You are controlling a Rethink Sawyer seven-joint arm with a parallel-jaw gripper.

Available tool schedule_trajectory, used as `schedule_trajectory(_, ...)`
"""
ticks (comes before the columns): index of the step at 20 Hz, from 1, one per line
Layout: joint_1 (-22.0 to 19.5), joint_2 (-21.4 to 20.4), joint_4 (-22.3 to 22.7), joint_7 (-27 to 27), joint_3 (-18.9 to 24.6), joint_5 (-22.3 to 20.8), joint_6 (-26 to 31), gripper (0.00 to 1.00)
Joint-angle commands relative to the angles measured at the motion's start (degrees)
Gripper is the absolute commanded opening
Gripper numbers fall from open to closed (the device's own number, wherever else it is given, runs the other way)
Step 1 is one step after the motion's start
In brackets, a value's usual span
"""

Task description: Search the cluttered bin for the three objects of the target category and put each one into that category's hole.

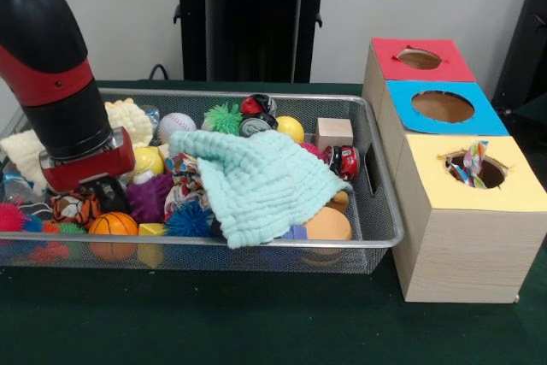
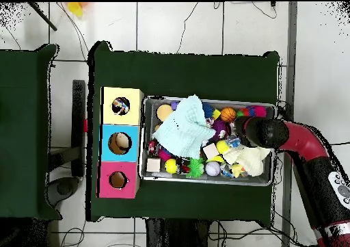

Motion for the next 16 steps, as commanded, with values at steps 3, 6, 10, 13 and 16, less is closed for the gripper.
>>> schedule_trajectory(3, 0.8, 3.5, -2.1, -15.6, -1.2, -5.2, -0.4, 0.00)
schedule_trajectory(6, 1.2, 3.1, -2.3, -14.8, -1.7, -5.3, 0.1, 1.00)
schedule_trajectory(10, 1.7, 2.9, -2.7, -14.1, -1.9, -5.0, 0.6, 1.00)
schedule_trajectory(13, 1.5, 3.1, -2.5, -14.0, -1.8, -4.8, 0.3, 1.00)
schedule_trajectory(16, 1.2, 2.9, -2.2, -13.5, -1.6, -4.6, -0.1, 1.00)
